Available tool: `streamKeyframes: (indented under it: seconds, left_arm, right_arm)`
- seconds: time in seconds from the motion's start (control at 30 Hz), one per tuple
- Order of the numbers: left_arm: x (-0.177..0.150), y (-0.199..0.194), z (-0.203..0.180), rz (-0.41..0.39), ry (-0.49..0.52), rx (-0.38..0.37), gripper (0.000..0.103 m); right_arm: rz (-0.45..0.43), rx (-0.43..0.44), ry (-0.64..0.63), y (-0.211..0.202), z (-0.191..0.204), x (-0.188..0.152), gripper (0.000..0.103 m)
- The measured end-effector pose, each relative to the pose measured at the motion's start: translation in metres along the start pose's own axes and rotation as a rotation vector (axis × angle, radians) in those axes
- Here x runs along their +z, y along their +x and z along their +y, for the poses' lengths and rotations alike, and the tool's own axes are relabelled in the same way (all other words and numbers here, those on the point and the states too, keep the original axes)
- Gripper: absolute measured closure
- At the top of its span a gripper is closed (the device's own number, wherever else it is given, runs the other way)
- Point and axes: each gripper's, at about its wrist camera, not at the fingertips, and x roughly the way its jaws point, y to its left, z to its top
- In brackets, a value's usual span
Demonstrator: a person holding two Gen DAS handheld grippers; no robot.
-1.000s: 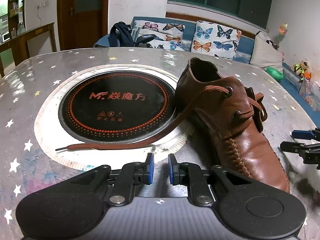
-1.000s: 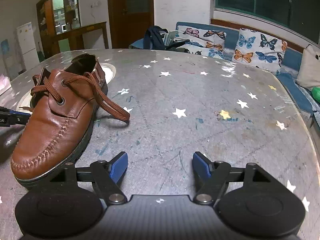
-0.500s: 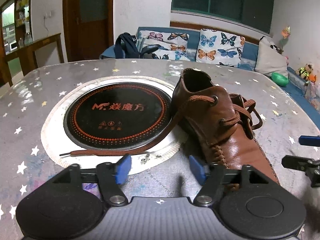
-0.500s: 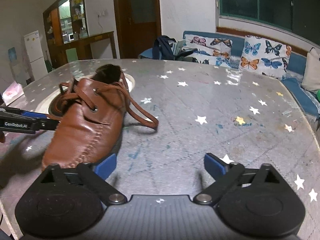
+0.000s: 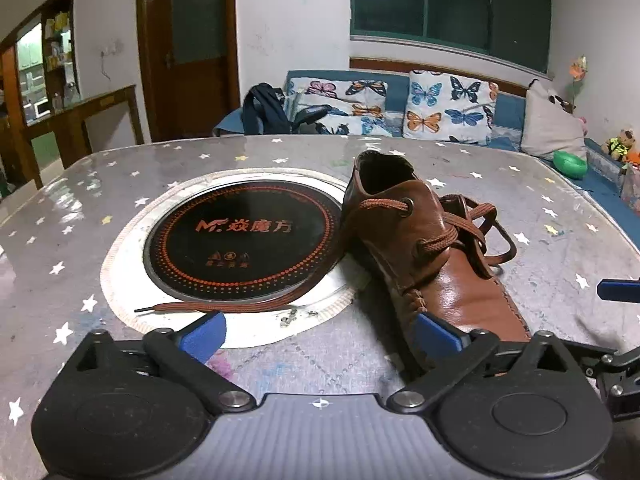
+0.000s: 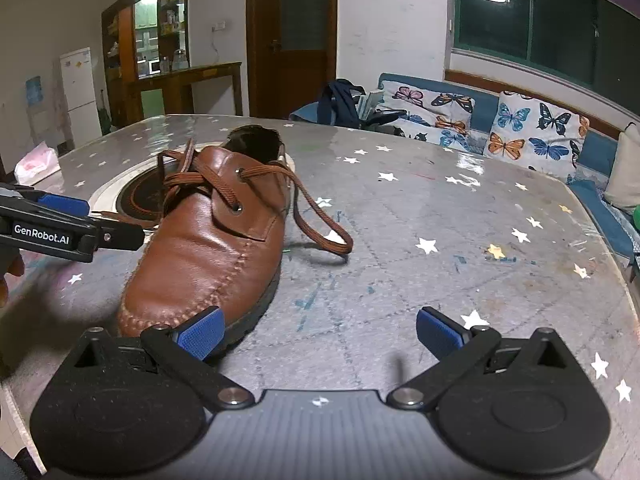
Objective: Lace up shoes with both hands
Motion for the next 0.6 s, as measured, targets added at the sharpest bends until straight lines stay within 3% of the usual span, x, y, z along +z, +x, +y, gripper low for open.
streamKeyframes:
  seconds: [0.6]
  left_arm:
    - [-0.012,-0.012,-0.012,0.000,0.035,0.033,0.000]
  right_arm:
    - [-0.003,0.010,-0.023,-0.012,0.013,-0.008,0.000]
